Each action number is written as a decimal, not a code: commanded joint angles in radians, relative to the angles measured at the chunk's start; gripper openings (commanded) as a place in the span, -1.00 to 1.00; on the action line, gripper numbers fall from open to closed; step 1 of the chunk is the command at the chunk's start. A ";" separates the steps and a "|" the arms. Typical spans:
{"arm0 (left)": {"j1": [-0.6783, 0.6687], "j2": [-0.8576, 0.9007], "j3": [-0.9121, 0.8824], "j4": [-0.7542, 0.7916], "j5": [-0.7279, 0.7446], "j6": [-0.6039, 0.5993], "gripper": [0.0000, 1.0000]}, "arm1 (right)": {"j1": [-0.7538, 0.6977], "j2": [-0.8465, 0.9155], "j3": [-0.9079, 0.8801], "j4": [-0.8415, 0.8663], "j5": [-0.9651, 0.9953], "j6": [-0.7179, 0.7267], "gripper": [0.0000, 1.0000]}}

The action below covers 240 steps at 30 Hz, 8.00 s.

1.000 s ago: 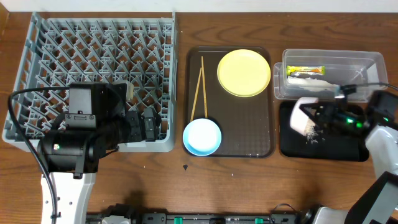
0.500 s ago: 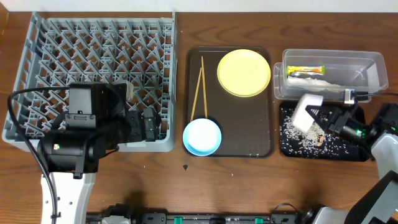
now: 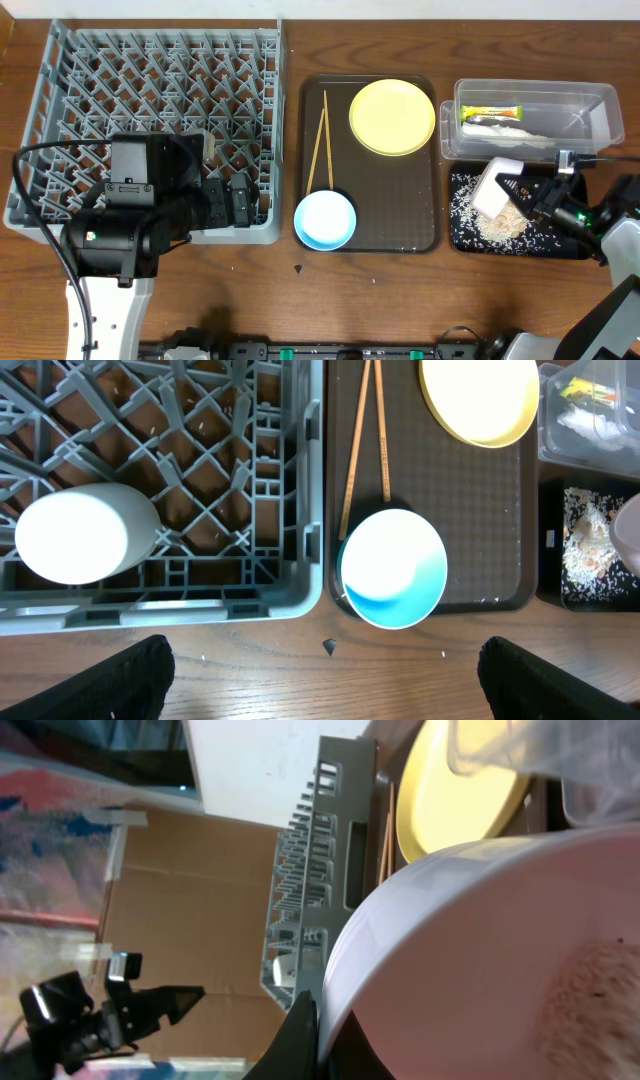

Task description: Sort waste into correct bins and load items into the dishwasher

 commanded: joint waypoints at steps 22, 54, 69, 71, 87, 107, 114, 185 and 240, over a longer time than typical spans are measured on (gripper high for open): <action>-0.002 -0.001 0.014 -0.003 0.012 0.009 0.96 | 0.000 -0.011 0.000 -0.114 -0.161 -0.161 -0.98; -0.002 -0.001 0.014 -0.003 0.012 0.009 0.96 | 0.547 -0.411 0.264 -0.304 0.711 0.013 -0.98; -0.002 -0.001 0.014 -0.003 0.012 0.009 0.96 | 1.183 -0.124 0.223 -0.156 1.349 0.214 -0.97; -0.002 -0.001 0.014 -0.003 0.012 0.009 0.96 | 1.199 -0.018 0.223 -0.138 1.402 0.267 -0.97; -0.027 0.043 0.014 0.135 0.143 0.000 1.00 | 1.139 -0.105 0.411 -0.128 1.379 0.278 0.17; -0.398 0.759 0.169 0.475 -0.311 -0.052 0.27 | 0.846 -0.198 0.552 -0.275 1.104 0.389 -0.17; -0.399 0.959 0.169 0.639 -0.214 -0.060 0.07 | 0.867 -0.198 0.552 -0.275 1.104 0.389 -0.18; -0.335 0.681 0.204 0.483 -0.317 0.033 -0.42 | 0.887 -0.196 0.552 -0.317 1.109 0.370 -0.24; -0.251 0.763 0.175 0.411 -0.527 0.031 -0.79 | 0.887 -0.196 0.552 -0.320 1.112 0.370 -0.24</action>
